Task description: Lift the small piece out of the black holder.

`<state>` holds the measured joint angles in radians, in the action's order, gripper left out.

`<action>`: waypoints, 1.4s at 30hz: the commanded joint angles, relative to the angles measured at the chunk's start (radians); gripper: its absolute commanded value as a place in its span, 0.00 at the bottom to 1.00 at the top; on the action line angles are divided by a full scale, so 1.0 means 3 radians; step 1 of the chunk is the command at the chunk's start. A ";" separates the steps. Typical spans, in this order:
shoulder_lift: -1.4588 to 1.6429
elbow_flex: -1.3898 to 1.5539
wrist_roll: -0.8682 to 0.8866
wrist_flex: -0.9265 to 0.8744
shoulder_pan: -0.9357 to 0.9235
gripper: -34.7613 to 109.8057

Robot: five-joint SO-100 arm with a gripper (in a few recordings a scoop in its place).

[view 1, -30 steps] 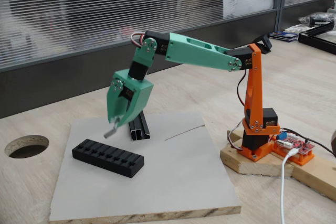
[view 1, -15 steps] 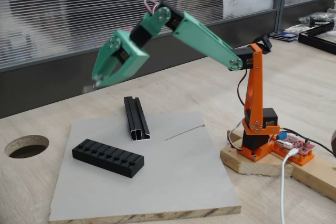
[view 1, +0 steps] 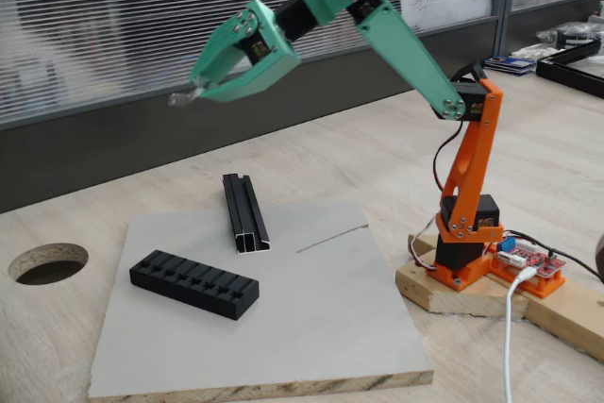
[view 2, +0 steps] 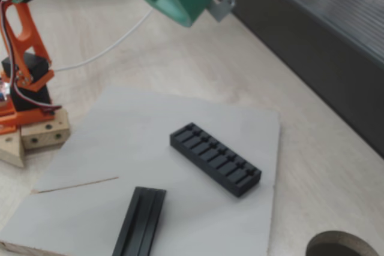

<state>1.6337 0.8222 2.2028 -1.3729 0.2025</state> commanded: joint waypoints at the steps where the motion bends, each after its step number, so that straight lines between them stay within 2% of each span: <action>1: 0.0194 -0.0051 0.0041 -0.0046 0.0046 0.28; 9: 0.0205 -0.0102 0.0061 -0.0869 0.0046 0.28; 42: 0.0389 -0.0056 0.0061 -0.0931 0.0051 0.28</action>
<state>1.7150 0.8161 2.2059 -1.6322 0.2025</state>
